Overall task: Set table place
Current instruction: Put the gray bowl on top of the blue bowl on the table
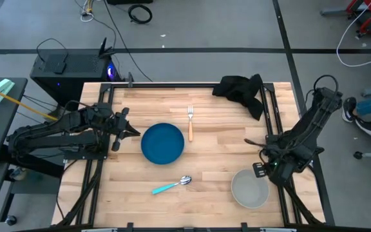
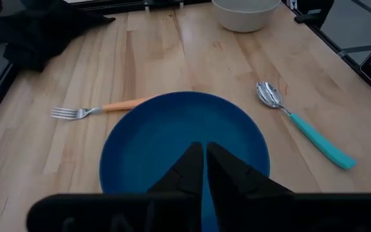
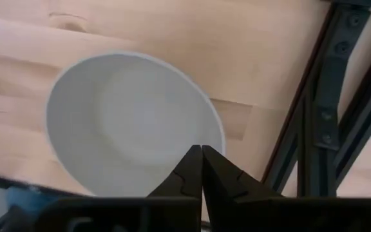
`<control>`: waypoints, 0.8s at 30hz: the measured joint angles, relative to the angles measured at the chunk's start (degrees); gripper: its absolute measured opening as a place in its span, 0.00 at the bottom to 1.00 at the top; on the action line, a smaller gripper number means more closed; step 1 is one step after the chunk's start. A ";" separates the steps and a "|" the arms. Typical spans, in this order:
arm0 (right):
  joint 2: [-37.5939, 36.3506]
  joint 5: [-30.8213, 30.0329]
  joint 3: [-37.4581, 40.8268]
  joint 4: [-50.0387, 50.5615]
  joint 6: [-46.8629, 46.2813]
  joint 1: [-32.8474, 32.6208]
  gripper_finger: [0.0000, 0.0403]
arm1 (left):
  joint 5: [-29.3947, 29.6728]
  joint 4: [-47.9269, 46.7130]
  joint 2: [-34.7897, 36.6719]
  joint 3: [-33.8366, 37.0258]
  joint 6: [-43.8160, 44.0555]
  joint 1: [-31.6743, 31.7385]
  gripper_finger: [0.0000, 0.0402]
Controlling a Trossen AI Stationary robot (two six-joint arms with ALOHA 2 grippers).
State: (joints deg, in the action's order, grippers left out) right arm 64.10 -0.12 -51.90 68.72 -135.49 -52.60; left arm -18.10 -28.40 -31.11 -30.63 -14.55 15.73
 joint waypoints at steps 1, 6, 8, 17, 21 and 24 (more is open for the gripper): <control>0.96 0.87 -0.08 0.08 0.04 -0.10 0.04 | -0.01 0.00 0.00 0.00 0.00 0.00 0.06; 4.70 6.51 -0.11 0.13 0.16 -0.65 0.08 | 0.00 0.04 0.00 0.00 0.00 0.01 0.06; 5.83 6.58 -0.11 -0.40 0.18 -1.06 0.10 | 0.00 0.04 0.00 0.00 -0.01 0.01 0.07; 10.83 6.62 -0.11 -4.95 0.03 -1.29 0.20 | 0.01 0.10 0.00 0.00 -0.01 0.01 0.09; 12.95 6.61 -0.11 -5.36 0.01 -1.29 0.23 | 0.01 0.11 0.00 0.00 0.00 0.02 0.07; 14.51 7.00 -0.11 -6.21 0.03 -1.31 0.24 | 0.01 0.11 0.00 0.00 -0.02 0.01 0.06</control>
State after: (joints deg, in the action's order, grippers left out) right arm 78.61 6.88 -52.01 62.51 -135.46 -53.91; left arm -18.09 -28.29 -31.11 -30.63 -14.56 15.73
